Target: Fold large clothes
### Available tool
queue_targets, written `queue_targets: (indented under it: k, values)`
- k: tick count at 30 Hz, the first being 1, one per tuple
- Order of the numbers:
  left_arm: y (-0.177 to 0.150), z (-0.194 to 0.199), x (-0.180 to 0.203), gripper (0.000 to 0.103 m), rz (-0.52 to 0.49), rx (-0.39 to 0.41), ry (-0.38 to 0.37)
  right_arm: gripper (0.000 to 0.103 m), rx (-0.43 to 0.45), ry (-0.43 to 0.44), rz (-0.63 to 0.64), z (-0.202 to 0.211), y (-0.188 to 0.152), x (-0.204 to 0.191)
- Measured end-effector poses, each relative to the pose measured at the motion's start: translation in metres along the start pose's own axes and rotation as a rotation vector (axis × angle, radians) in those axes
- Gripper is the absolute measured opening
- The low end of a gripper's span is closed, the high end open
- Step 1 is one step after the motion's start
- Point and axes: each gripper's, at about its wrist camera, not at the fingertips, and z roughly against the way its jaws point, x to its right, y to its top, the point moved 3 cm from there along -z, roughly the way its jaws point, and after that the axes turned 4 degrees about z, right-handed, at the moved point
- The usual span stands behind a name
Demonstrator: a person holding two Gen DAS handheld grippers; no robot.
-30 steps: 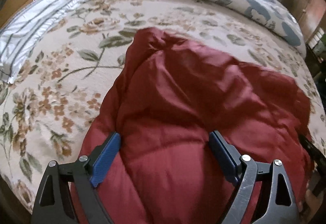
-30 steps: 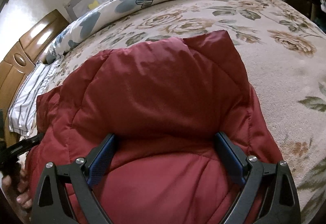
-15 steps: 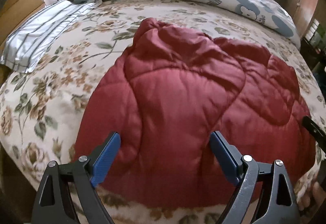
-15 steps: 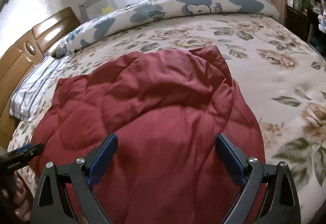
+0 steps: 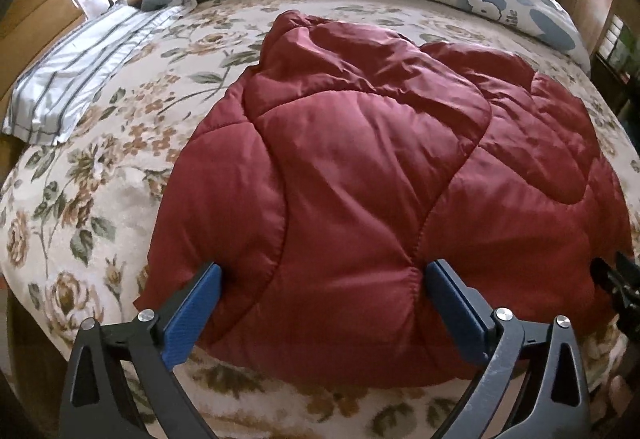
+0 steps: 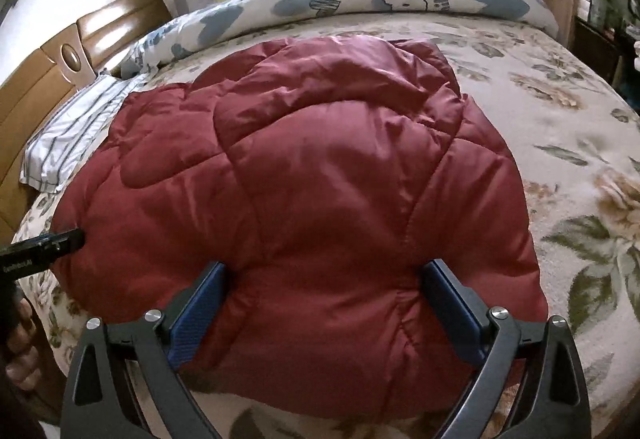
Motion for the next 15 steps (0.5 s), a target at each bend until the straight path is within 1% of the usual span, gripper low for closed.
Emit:
queue_targets:
  k: [4,6,8,11,12,13,15]
  values:
    - [-0.004,-0.006,0.004,0.103,-0.006,0.014,0.017,0.098,0.009,0.002,-0.001,0.003,-0.002,0.000]
    - [-0.005,-0.010,0.004,0.103,-0.011,0.017,0.024,0.098,0.022,-0.006,-0.001,0.011,-0.003,-0.002]
    - [-0.005,-0.011,0.003,0.103,-0.013,0.016,0.023,0.098,0.047,-0.024,0.011,0.020,0.000,-0.006]
    - [-0.005,-0.012,0.003,0.103,-0.012,0.018,0.021,0.098,0.099,-0.019,0.049,0.032,0.003,-0.019]
    - [-0.005,-0.012,0.003,0.103,-0.013,0.020,0.023,0.098,0.103,-0.010,0.058,0.033,0.004,-0.023]
    - [-0.005,-0.012,0.003,0.103,-0.013,0.020,0.023,0.098,0.094,0.002,0.068,0.031,0.005,-0.027]
    - [-0.004,-0.012,0.003,0.103,-0.012,0.021,0.024,0.098,0.065,0.000,0.080,0.021,0.005,-0.030]
